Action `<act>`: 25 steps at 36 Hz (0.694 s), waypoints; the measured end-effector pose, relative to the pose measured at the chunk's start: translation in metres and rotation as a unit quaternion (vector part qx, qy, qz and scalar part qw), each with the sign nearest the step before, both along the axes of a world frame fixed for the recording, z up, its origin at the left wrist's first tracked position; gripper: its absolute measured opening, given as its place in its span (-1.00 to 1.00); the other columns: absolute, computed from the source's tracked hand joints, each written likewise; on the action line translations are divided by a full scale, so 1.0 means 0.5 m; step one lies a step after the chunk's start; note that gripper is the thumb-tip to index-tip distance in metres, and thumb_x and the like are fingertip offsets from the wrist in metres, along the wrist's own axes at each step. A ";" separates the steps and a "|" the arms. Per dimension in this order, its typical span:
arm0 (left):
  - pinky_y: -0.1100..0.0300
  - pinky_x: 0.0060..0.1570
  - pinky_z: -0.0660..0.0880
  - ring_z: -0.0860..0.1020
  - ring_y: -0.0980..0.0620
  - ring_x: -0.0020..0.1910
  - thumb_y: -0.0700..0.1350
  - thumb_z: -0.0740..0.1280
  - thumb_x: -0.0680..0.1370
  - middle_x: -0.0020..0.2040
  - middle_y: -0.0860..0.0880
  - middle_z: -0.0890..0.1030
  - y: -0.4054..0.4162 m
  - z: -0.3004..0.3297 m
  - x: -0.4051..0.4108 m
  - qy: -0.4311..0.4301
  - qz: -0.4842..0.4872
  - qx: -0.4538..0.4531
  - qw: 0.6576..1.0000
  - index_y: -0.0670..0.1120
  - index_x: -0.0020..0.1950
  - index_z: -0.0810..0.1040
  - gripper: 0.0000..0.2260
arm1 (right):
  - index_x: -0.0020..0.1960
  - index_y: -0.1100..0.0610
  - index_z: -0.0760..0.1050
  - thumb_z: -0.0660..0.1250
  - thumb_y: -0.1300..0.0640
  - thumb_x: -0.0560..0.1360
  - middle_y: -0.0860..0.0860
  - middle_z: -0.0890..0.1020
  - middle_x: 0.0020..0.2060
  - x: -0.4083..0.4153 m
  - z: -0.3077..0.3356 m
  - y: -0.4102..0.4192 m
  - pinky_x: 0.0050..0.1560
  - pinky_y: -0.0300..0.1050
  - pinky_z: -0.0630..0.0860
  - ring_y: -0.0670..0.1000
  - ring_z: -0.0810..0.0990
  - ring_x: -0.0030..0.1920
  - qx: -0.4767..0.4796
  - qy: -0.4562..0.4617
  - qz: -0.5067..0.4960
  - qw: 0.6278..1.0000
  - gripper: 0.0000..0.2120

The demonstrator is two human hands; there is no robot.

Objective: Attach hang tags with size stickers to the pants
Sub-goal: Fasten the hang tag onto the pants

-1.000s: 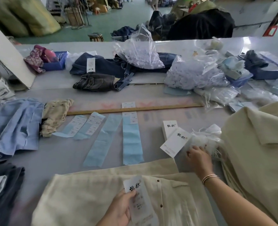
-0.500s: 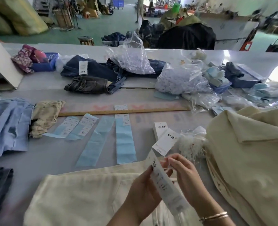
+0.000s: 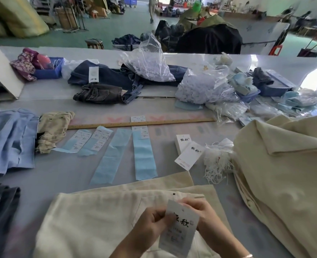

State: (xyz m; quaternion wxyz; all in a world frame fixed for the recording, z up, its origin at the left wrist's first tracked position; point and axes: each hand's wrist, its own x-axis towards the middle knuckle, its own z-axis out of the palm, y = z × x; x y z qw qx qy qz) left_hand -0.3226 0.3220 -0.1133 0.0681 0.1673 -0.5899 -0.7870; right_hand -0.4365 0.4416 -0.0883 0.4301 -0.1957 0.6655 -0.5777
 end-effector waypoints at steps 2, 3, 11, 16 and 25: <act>0.15 0.01 0.51 0.62 0.00 0.00 -0.10 0.33 0.49 0.04 -0.16 0.68 -0.003 0.007 0.002 0.000 -0.003 -0.006 1.000 -0.11 0.05 0.69 -0.79 | -0.23 0.12 0.67 0.38 0.23 0.47 0.11 0.58 -0.38 0.001 0.004 -0.002 -0.39 -0.17 0.29 0.01 0.45 -0.37 0.004 -0.009 0.003 1.000 -0.87; 0.15 0.01 0.52 0.63 -0.01 0.01 -0.10 0.34 0.49 0.03 -0.17 0.68 -0.004 0.010 0.002 -0.003 0.001 -0.005 1.000 -0.11 0.05 0.69 -0.78 | -0.24 0.13 0.66 0.38 0.28 0.46 0.13 0.58 -0.37 0.002 0.005 -0.003 -0.36 -0.14 0.29 0.04 0.44 -0.34 0.002 -0.011 0.005 1.000 -0.86; 0.22 -0.06 0.53 0.63 0.01 -0.07 -0.04 0.32 0.47 -0.05 -0.13 0.70 0.000 0.022 0.008 -0.044 0.001 -0.017 0.999 -0.08 0.02 0.70 -0.76 | -0.30 0.15 0.58 0.35 0.39 0.45 0.12 0.54 -0.37 0.013 0.012 -0.002 -0.38 -0.15 0.30 0.02 0.40 -0.37 -0.037 0.002 -0.043 0.998 -0.78; 0.29 -0.27 0.43 0.54 0.12 -0.30 0.11 0.33 0.40 -0.32 0.03 0.63 0.006 0.034 0.008 -0.081 0.051 -0.060 0.994 -0.03 -0.16 0.70 -0.74 | -0.25 0.21 0.61 0.29 0.39 0.50 0.04 0.64 -0.38 0.013 0.022 0.005 -0.51 -0.32 0.28 -0.11 0.33 -0.53 -0.059 0.058 -0.089 0.993 -0.79; 0.23 -0.32 0.45 0.54 0.05 -0.33 0.08 0.40 0.37 -0.32 -0.09 0.63 0.022 0.050 0.007 -0.054 0.105 -0.073 0.990 -0.16 -0.20 0.63 -0.71 | -0.24 0.20 0.67 0.34 0.43 0.43 0.06 0.54 -0.48 0.041 0.014 0.012 -0.47 -0.31 0.30 -0.10 0.36 -0.48 -0.057 0.050 -0.094 0.993 -0.79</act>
